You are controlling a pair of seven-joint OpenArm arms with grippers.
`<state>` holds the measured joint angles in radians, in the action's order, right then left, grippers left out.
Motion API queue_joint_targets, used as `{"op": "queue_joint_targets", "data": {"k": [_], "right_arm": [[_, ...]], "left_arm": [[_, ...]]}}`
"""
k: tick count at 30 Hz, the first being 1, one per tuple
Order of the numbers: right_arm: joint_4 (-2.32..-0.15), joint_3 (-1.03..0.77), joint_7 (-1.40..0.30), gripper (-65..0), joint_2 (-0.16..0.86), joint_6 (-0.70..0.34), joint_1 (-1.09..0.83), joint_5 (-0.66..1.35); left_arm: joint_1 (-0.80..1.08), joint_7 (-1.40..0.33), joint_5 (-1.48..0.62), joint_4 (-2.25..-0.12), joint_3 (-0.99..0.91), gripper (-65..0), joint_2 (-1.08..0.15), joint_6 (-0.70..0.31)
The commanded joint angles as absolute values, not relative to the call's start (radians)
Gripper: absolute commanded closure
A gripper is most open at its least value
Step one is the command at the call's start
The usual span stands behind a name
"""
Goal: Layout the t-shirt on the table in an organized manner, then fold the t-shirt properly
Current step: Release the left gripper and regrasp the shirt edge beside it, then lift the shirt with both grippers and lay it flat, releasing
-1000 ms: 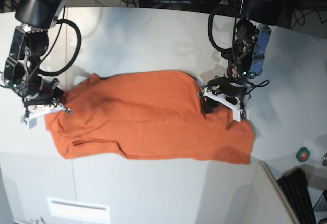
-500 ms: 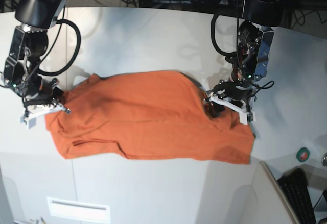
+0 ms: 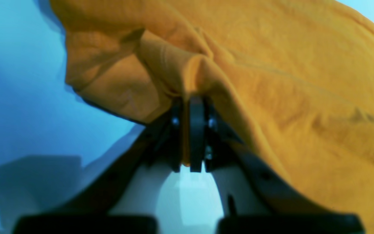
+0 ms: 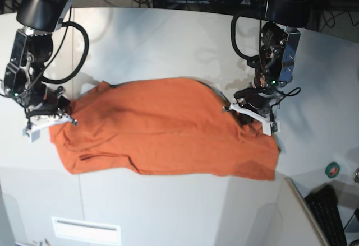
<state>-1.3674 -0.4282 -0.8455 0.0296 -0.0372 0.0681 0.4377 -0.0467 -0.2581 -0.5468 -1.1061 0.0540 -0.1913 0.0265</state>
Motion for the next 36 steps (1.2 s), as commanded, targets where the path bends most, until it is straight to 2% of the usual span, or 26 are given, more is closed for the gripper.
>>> {"op": "queue_joint_targets", "data": {"k": [1,8,13,18,23,32,36], "right_arm": [[-1.380,-0.429,-0.831,0.0,0.038,-0.041,0.088,0.444],[-1.403,-0.433,-0.831,0.0,0.038,-0.041,0.079,0.444],[-1.497,-0.433,-0.832,0.0,0.035,-0.036,0.062,0.446],[-1.506,-0.433,-0.839,0.0,0.054,-0.036,0.119,0.444],[-1.504,-0.433,-0.839,0.0,0.104,-0.035,0.223,0.444],[-1.369,-0.433,-0.839,0.0,0.219,-0.035,0.556,0.443],[-1.340,-0.433,-0.840,0.0,0.271,-0.035,0.694,0.443]], "left_arm": [[-0.059,-0.240,-0.547,-1.136,0.051,0.0,-0.199,0.024],[0.090,-0.245,-0.552,-1.322,0.021,0.0,-0.232,0.030],[0.111,-0.496,-0.549,-1.458,-0.110,0.0,-0.234,0.031],[-0.036,-0.730,-0.547,-1.541,-0.176,0.0,-0.239,0.031],[-0.240,-0.877,-0.547,-1.531,-0.165,0.0,-0.231,0.031],[-0.659,-0.924,-0.547,-1.302,0.027,0.0,-0.228,0.031],[-0.823,-0.924,-0.547,-1.213,0.045,0.0,-0.199,0.031]]}}
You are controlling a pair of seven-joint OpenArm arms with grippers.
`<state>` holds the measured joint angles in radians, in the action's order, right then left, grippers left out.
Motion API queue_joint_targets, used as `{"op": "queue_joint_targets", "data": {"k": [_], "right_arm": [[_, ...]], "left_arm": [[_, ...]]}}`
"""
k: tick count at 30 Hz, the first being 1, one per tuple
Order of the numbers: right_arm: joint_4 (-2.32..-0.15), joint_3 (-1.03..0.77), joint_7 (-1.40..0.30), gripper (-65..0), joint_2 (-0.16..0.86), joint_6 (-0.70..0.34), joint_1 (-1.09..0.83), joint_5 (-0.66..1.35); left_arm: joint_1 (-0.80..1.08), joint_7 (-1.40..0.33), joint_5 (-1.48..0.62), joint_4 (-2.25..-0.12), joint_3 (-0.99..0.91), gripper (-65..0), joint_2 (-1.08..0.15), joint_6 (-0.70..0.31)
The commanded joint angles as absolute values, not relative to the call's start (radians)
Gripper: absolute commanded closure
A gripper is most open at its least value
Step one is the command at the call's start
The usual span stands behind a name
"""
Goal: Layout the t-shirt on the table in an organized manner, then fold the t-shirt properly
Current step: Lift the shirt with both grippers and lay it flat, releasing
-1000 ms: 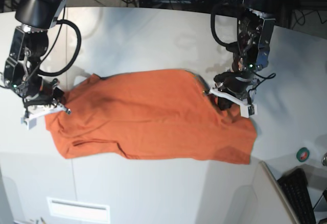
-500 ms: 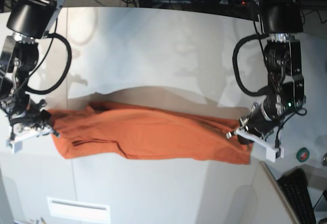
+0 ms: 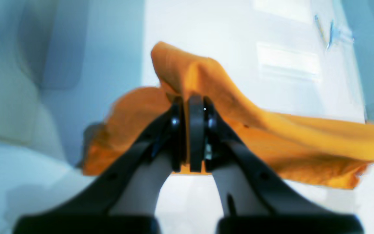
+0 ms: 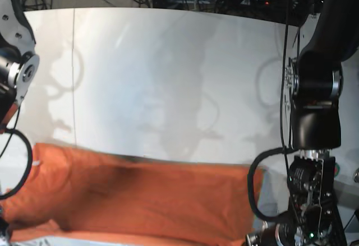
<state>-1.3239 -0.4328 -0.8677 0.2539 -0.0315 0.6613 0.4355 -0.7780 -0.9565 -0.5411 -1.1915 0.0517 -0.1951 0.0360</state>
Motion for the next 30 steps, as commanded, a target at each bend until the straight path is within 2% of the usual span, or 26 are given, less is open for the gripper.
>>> {"op": "queue_joint_targets", "data": {"k": [1,4,7,11,15,18,24,25,30], "right_arm": [[-1.339,-0.433,-0.840,0.0,0.283,-0.035,0.722,0.443],[-1.345,-0.432,-0.857,0.0,0.297,-0.035,0.771,0.444],[-1.382,-0.435,-0.912,0.0,0.312,-0.036,0.763,0.449],[-1.474,-0.435,-0.911,0.0,0.298,-0.036,0.607,0.450],[-1.537,-0.435,-0.908,0.0,0.226,-0.039,0.395,0.450],[-1.526,-0.435,-0.834,0.0,0.177,-0.039,0.251,0.446],[-1.409,-0.433,-0.697,0.0,0.159,-0.039,0.061,0.449],[-1.402,-0.433,-0.691,0.0,0.159,-0.041,0.039,0.449],[-1.402,-0.433,-0.691,0.0,0.159,-0.042,-0.054,0.449]], "left_arm": [[-0.857,-0.928,-0.549,-1.208,0.045,0.0,-0.194,0.031],[-0.906,-0.931,-0.553,-1.216,0.045,0.0,-0.191,0.031],[-0.866,-0.947,-0.553,-1.265,0.047,0.0,-0.193,0.031],[-0.704,-0.954,-0.552,-1.345,0.047,0.0,-0.199,0.031],[-0.476,-0.949,-0.549,-1.434,0.045,0.0,-0.217,0.031],[-0.343,-0.921,-0.549,-1.438,0.047,0.0,-0.220,0.031],[-0.170,-0.860,-0.547,-1.366,0.048,0.0,-0.223,0.031],[-0.148,-0.860,-0.547,-1.362,0.047,-1.6,-0.226,0.031],[-0.053,-0.860,-0.547,-1.383,0.047,-36.0,-0.240,0.031]]}}
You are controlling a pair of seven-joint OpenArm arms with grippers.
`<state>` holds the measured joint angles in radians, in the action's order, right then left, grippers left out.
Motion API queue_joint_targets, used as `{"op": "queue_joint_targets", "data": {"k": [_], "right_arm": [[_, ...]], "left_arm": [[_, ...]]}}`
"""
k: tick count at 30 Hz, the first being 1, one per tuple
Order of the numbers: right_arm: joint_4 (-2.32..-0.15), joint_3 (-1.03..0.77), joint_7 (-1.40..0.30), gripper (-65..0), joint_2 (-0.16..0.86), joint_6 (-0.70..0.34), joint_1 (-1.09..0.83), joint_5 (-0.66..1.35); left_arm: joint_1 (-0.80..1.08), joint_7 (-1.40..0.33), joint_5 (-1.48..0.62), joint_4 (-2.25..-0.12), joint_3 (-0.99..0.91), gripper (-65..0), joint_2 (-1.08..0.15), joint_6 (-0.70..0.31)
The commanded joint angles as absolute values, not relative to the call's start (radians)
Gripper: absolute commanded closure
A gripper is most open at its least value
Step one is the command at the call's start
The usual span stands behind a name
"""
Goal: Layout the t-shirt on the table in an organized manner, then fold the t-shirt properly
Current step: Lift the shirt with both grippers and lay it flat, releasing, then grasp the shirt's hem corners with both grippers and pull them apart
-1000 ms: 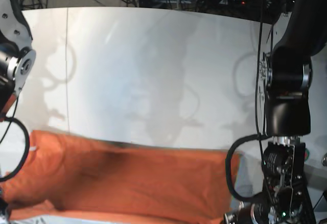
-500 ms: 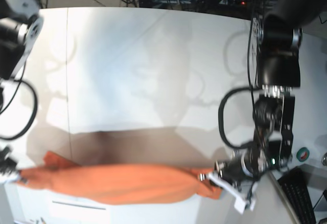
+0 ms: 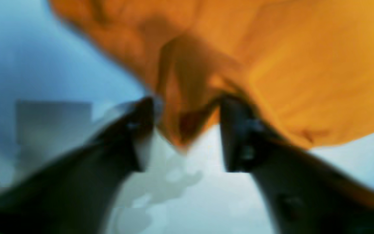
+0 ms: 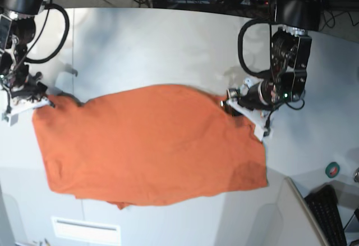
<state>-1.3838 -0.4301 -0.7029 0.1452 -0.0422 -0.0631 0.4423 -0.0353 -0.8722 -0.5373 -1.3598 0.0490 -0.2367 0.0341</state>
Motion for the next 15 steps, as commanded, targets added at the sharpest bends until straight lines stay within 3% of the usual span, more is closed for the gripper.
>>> {"op": "queue_joint_targets", "data": {"k": [1,3,5,10,13,15], "right_arm": [[-1.402,-0.433,-0.693,0.0,0.159,-0.042,-0.070,0.449],[-1.405,-0.430,-0.693,0.0,0.157,-0.042,-0.094,0.450],[-1.425,-0.429,-0.693,0.0,0.156,-0.042,-0.114,0.450],[-1.497,-0.429,-0.697,0.0,0.140,-0.042,-0.147,0.450],[-1.514,-0.429,-0.699,0.0,0.139,-0.042,-0.147,0.450],[-1.515,-0.429,-0.699,0.0,0.139,-0.042,-0.145,0.450]], "left_arm": [[-0.030,-0.860,-0.547,-1.399,0.047,-41.5,-0.252,0.031],[0.018,-0.862,-0.549,-1.454,0.045,-50.0,-0.274,0.031],[0.105,-0.871,-0.553,-1.569,0.004,-54.6,-0.288,0.031],[0.357,-0.983,-0.549,-1.847,-0.208,-54.8,-0.251,0.031],[0.394,-0.980,-0.549,-1.848,-0.266,-54.6,-0.236,0.031],[0.364,-0.978,-0.550,-1.825,-0.269,-50.2,-0.236,0.031]]}}
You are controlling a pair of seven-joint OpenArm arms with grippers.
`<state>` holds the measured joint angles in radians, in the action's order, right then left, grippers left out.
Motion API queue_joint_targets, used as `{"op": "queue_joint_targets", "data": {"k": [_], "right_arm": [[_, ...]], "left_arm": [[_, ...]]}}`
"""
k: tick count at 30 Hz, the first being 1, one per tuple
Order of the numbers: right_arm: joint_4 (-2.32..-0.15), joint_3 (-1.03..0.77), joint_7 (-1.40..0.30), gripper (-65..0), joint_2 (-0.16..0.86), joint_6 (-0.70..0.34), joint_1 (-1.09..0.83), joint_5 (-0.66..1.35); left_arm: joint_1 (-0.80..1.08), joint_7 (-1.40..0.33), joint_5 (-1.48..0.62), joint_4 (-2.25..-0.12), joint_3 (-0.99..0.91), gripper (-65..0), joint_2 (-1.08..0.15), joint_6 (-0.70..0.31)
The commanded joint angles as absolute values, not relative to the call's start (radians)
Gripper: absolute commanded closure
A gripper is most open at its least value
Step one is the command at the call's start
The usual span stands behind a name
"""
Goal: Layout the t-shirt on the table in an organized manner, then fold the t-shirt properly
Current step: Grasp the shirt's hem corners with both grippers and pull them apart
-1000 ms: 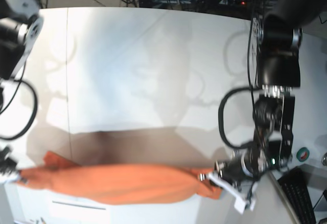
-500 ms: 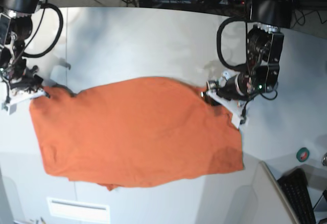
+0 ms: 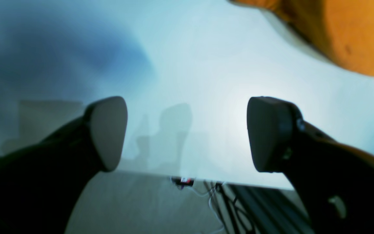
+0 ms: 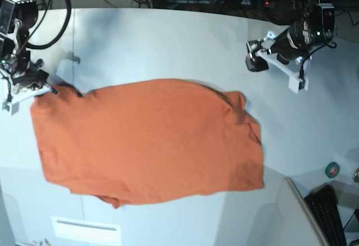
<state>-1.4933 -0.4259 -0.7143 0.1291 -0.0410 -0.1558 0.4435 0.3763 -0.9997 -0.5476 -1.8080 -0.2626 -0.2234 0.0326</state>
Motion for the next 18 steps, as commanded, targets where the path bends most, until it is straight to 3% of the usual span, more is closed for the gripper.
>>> {"op": "queue_joint_targets", "data": {"k": [1,5,7,8,11,16,18], "right_arm": [[-1.515,-0.429,-0.699,0.0,0.139,-0.042,-0.145,0.450],[-1.515,-0.429,-0.699,0.0,0.137,-0.042,-0.145,0.450],[-1.515,-0.429,-0.699,0.0,0.137,-0.042,-0.145,0.450],[-1.515,-0.429,-0.699,0.0,0.137,-0.042,-0.145,0.450],[-1.515,-0.432,-0.699,0.0,0.137,-0.042,-0.145,0.450],[-1.515,-0.433,-0.699,0.0,0.137,-0.042,-0.145,0.450],[-1.515,-0.433,-0.699,0.0,0.137,-0.042,-0.143,0.450]], "left_arm": [[0.338,-0.978,-0.550,-1.813,-0.266,-43.8,-0.232,0.031],[0.223,-0.978,-0.545,-1.681,-0.228,-14.2,-0.223,0.031],[0.173,-0.977,-0.545,-1.596,-0.223,-7.1,-0.223,0.031],[0.153,-0.975,-0.545,-1.563,-0.223,-6.9,-0.225,0.031],[0.119,-0.885,-0.545,-1.497,-0.188,-14.3,-0.257,0.028],[0.107,-0.688,-0.547,-1.432,-0.042,-41.5,-0.332,0.027],[0.091,-0.636,-0.547,-1.402,-0.018,-45.3,-0.334,0.027]]}}
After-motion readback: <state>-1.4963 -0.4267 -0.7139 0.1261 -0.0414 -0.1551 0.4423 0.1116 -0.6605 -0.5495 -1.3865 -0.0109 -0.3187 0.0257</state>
